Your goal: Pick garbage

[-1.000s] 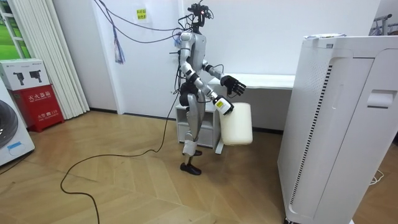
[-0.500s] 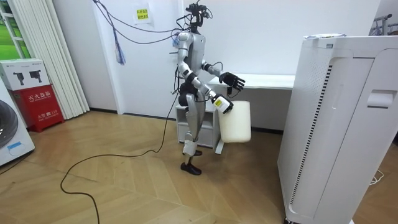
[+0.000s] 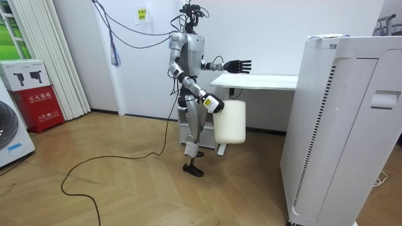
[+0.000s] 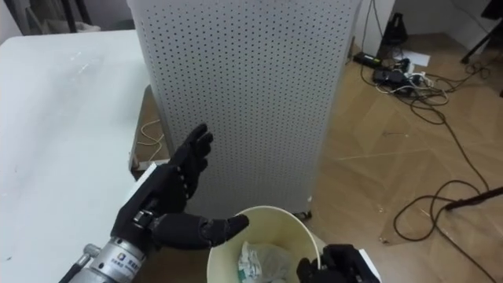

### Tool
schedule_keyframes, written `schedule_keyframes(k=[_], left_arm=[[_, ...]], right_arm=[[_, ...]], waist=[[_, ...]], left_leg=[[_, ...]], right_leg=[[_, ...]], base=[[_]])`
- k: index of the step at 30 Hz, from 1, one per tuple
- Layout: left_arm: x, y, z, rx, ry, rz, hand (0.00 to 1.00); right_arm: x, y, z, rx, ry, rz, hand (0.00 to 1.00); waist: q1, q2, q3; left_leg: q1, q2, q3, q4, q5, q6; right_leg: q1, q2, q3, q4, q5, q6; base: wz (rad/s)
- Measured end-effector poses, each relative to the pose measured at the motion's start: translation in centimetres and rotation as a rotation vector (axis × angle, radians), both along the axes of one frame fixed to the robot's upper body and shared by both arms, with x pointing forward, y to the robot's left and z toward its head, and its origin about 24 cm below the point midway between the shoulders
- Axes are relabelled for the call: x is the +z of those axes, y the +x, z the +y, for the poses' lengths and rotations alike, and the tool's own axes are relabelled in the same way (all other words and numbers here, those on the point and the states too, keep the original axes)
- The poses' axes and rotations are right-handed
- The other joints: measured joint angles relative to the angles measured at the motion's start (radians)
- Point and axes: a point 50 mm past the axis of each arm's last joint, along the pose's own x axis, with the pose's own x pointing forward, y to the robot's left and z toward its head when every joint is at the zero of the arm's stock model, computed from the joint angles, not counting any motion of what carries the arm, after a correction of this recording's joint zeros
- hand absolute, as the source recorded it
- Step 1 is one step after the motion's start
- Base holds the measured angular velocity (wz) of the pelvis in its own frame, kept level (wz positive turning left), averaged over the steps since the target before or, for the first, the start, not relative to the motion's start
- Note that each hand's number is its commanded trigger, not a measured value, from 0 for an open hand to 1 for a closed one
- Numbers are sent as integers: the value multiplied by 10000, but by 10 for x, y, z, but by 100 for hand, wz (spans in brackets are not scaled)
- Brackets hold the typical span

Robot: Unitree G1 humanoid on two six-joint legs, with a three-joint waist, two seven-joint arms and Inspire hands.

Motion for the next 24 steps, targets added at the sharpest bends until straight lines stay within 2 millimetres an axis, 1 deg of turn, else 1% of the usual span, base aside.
schedule_keyframes(k=[4,8,11,12,14,16,19,21,23,24], left_arm=[[0,0,6,327,694,-123,0],[1,1,10,845,1358,-409,0],[3,3,18,1474,1619,-554,0],[4,4,21,1782,1803,-658,0],[8,4,24,2190,2187,-988,0],[17,4,29,2700,2409,-1525,0],[29,3,32,3284,2437,-2303,0],[33,2,34,3529,2354,-2644,0],[34,1,34,3639,2314,-2698,0],[33,0,34,3743,2411,-2705,0]], right_arm=[[-1,-1,0,-6,34,23,100],[-1,-1,2,-33,102,0,100],[-1,-1,3,1,89,-23,100],[-1,-2,3,32,58,-2,100],[-2,-3,3,25,44,31,100],[-3,-5,2,-9,45,79,100],[-2,-4,1,-50,25,32,100],[-2,-4,1,-81,3,-39,100],[-2,-4,1,-91,11,-63,100],[-2,-4,2,-95,62,-62,100]], waist=[[-8,14,2],[29,18,5],[170,17,6],[247,28,12],[303,31,14],[306,32,15],[301,34,16],[304,33,16],[281,47,27],[339,56,35]], left_leg=[[275,0,4,-98,-1,1],[380,-36,47,-162,-19,25],[451,-41,304,-300,-29,33],[537,-12,386,-404,-29,33],[563,-17,446,-471,-28,33],[594,-11,571,-538,-28,33],[691,-5,626,-672,-27,31],[728,1,624,-685,-26,29],[830,27,624,-662,-24,26],[915,51,631,-615,-24,26]], right_leg=[[219,65,75,-24,25,34],[245,70,49,-8,29,40],[136,90,19,23,64,30],[124,105,-65,17,94,1],[91,120,-55,9,108,-3],[48,148,-54,-2,117,-10],[47,183,-60,-17,119,-13],[69,190,-84,-35,118,-13],[221,195,-204,-165,118,-14],[334,194,-344,-198,115,-20]], base=[[-8],[-8],[-25],[-29],[-22],[-16],[-13],[-6],[-4],[-13]])
